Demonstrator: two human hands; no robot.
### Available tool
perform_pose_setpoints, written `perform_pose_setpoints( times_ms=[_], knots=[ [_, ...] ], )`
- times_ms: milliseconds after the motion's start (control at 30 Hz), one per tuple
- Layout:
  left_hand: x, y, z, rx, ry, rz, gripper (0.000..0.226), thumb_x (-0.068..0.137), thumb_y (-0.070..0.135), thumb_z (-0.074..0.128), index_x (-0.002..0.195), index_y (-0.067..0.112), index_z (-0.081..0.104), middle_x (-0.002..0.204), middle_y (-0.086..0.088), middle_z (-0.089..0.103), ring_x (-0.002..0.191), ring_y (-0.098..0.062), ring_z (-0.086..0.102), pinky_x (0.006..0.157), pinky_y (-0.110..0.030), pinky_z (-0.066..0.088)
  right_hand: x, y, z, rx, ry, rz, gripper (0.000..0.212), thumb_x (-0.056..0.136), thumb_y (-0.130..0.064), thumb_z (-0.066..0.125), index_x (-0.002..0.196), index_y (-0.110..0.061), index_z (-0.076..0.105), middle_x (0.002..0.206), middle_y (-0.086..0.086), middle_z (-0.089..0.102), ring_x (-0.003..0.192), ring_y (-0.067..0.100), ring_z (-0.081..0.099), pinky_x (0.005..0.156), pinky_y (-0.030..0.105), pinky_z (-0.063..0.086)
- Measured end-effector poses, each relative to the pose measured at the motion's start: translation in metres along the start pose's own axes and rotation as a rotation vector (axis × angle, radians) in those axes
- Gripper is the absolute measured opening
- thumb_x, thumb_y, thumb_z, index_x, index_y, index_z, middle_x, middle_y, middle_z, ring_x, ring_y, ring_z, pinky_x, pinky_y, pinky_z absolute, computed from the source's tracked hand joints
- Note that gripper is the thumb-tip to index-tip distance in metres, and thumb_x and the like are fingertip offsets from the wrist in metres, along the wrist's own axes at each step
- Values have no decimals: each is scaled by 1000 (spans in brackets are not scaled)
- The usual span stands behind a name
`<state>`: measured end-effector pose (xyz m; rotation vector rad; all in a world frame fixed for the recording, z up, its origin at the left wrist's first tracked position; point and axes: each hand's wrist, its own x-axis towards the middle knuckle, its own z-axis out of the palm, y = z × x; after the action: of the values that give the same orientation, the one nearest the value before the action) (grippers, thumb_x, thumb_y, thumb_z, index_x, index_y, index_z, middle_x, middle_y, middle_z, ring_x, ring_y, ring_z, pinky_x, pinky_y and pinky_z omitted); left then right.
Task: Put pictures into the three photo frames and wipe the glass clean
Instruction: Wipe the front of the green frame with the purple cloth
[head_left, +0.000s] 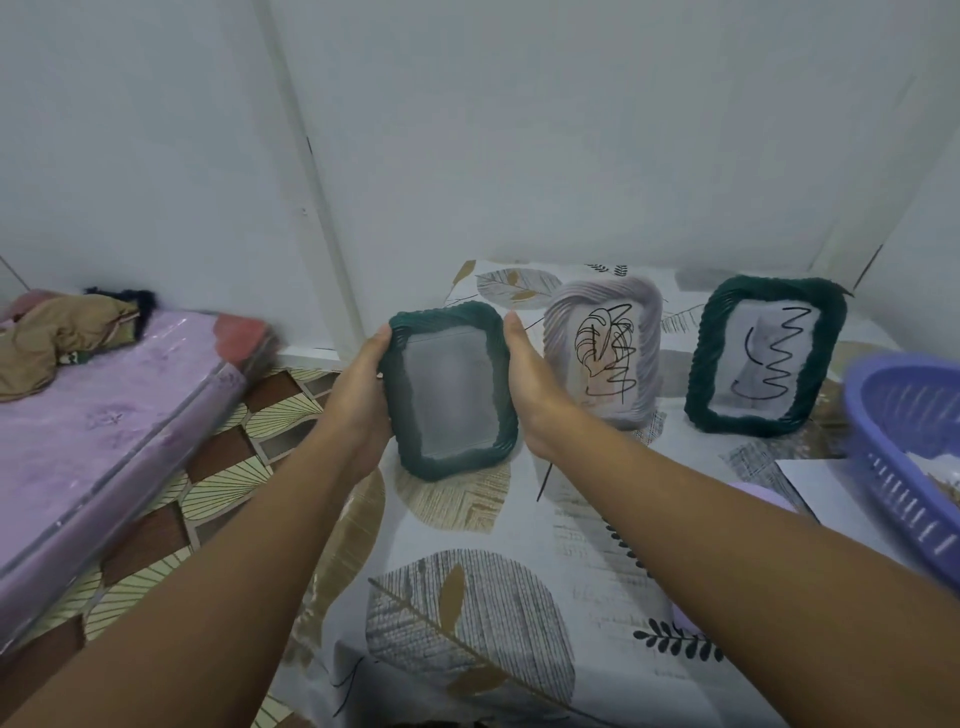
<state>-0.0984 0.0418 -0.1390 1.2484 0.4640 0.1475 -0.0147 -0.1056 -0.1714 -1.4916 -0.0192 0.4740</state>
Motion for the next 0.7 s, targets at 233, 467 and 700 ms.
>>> perform_pose_setpoints(
  times_ms=[233, 467, 700],
  knots=[
    [-3, -14, 0, 14, 24, 7, 40, 93, 59, 59, 121, 31, 67, 121, 4, 72, 115, -22, 66, 104, -52, 50, -47, 11, -8, -193, 92, -15, 102, 70, -95, 21, 148, -36, 48, 152, -9, 49, 143, 20, 41, 120, 53, 30],
    [-18, -16, 3, 243, 213, 170, 39, 100, 56, 49, 115, 20, 53, 111, 1, 63, 105, -16, 62, 102, -50, 52, -73, 28, -35, -279, 146, -56, 69, 101, -70, 21, 148, -28, 49, 150, -2, 51, 141, 21, 43, 120, 50, 29],
    [-54, -15, 32, 578, 319, 714, 18, 100, 37, 57, 105, 21, 51, 93, -2, 58, 80, -13, 57, 72, -41, 56, -87, 21, -93, -260, 356, -131, 41, 104, -50, 31, 108, -29, 65, 110, -3, 66, 109, 22, 60, 100, 47, 46]
  ],
)
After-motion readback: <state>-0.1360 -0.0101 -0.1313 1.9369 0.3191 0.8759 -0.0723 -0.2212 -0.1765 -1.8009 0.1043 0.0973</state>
